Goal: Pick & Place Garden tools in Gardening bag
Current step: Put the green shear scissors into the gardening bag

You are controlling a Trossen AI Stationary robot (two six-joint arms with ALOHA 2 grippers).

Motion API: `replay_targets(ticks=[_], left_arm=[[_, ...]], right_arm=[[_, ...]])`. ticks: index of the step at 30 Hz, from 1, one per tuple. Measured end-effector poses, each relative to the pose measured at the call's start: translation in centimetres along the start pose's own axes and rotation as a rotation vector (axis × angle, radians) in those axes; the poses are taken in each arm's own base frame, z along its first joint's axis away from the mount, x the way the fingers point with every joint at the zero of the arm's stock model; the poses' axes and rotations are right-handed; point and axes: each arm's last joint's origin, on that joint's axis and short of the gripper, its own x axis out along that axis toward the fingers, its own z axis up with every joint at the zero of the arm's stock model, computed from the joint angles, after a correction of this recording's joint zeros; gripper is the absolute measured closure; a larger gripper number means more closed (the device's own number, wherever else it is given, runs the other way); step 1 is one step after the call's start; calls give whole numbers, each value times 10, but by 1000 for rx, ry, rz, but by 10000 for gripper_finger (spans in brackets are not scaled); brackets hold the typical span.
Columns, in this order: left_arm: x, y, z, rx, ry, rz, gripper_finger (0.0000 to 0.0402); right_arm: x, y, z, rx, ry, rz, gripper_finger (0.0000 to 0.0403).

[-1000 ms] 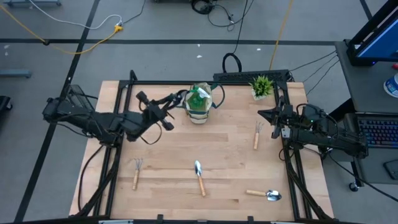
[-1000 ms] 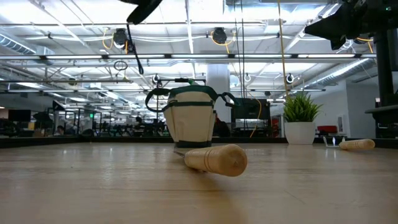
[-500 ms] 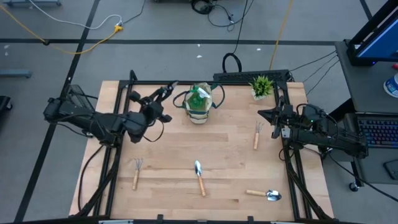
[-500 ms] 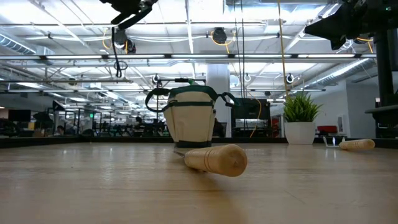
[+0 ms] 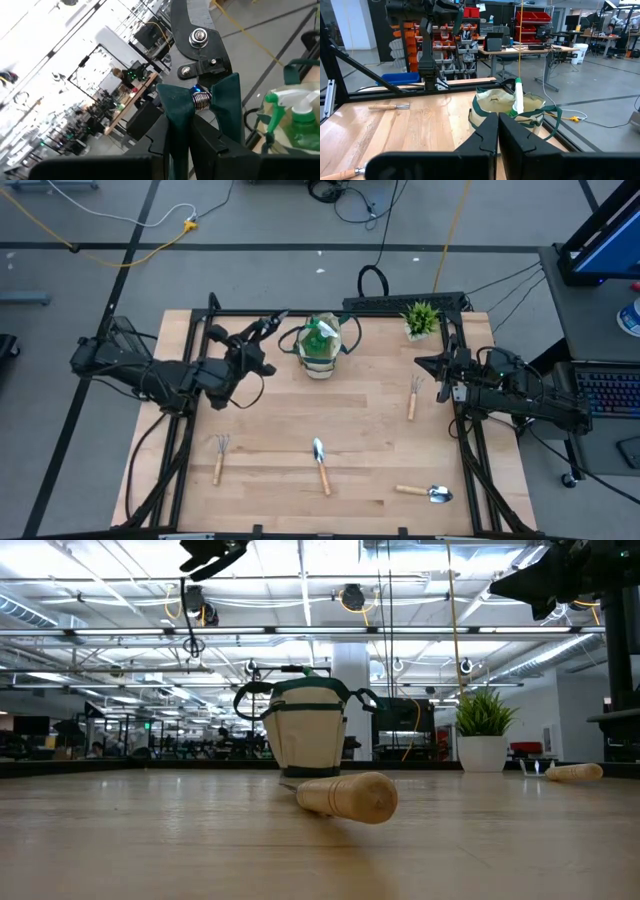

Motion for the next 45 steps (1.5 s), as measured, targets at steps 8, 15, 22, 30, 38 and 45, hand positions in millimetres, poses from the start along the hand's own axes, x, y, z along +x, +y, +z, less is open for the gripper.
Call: replay_targets(ticks=[8,15,22,30,38,45], left_arm=[[7,9,37,213,1,17,353],[20,12,66,403,49,11,353],[42,5,79,530,57,-8,353],[65,-9,72,705,88,-32,353],[82,-22,59,850,51,-162,353],[96,-39,47,985,16,-296,353]], right_arm=[[0,0,0,0,1,0,399],[0,0,0,0,0,0,399],[0,0,0,0,1,0,399],[0,0,0,-9,0,0,399],[0,0,0,-15,0,0,399],[0,0,0,-15,2,0,399]])
